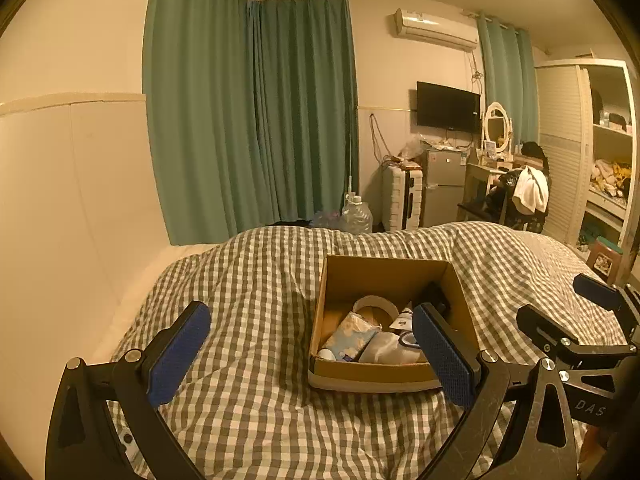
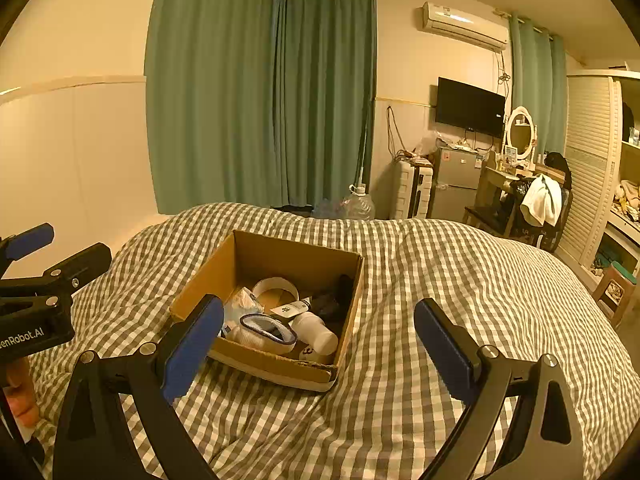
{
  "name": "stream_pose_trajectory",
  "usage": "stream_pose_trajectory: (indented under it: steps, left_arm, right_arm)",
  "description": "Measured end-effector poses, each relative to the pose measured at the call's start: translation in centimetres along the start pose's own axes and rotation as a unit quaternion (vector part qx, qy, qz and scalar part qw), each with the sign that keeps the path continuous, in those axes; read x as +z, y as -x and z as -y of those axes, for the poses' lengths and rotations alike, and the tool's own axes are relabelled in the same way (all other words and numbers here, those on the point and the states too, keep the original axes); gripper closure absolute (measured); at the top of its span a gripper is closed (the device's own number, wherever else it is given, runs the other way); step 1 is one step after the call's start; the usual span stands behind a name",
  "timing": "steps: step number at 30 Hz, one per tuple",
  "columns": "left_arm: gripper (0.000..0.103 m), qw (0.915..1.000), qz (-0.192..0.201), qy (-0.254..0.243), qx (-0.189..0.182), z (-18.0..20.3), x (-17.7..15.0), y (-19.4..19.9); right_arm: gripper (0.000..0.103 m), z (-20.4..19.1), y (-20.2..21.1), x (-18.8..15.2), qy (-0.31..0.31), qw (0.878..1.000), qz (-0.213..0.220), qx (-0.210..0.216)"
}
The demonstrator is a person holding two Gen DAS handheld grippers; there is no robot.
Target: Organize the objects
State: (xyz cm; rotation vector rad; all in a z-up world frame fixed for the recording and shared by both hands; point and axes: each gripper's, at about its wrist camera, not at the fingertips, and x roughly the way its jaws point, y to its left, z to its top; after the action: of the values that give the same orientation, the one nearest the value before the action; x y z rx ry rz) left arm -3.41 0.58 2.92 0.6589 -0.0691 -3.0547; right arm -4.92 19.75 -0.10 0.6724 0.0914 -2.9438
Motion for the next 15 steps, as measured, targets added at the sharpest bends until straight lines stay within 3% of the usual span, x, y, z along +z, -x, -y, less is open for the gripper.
stream_pose_trajectory:
  steps: [15]
  left_arm:
    - [0.0, 0.9999, -0.009, 0.0, 0.013, 0.26, -0.48, -0.33]
  right_arm:
    - [0.007, 0.07, 0.06, -0.26, -0.005, 1.0, -0.006, 0.006]
